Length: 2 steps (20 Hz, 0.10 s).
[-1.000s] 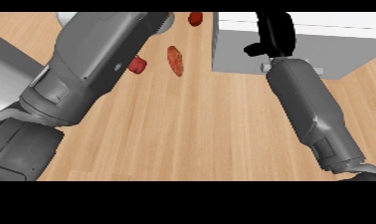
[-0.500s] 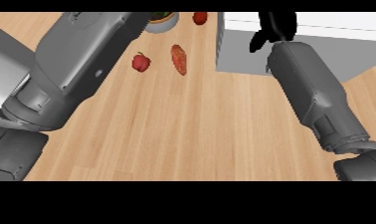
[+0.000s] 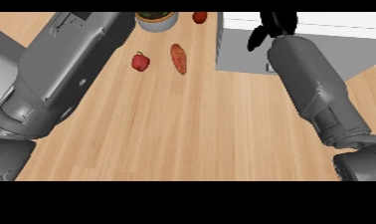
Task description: Pick up the can, place it into the drawer and close the drawer
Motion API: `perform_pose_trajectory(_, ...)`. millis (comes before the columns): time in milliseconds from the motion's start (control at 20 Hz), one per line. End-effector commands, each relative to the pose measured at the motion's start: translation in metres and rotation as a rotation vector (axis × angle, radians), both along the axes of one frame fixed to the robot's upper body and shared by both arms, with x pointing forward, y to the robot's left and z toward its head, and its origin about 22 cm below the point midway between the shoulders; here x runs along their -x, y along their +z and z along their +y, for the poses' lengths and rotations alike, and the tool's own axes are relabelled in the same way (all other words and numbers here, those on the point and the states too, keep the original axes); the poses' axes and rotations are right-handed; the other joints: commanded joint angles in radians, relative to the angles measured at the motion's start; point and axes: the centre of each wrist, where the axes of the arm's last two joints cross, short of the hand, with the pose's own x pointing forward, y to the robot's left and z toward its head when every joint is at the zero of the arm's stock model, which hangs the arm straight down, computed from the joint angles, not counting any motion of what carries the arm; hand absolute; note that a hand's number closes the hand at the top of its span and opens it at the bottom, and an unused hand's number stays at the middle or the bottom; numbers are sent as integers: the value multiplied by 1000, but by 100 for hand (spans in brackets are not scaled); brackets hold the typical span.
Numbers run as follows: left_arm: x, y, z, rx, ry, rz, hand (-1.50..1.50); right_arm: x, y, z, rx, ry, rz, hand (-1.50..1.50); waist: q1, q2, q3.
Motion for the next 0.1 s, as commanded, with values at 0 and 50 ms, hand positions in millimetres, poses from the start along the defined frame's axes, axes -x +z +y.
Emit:
perform_pose_trajectory(0,4,-2,20,8,-13,2,-150,-7,33,34,-158,28,-114,-150,38,-11,-8)
perform_pose_trajectory(50,3,-7,33,-6,13,8,-150,-3,15,32,-160,24,-105,-150,23,-10,-8)
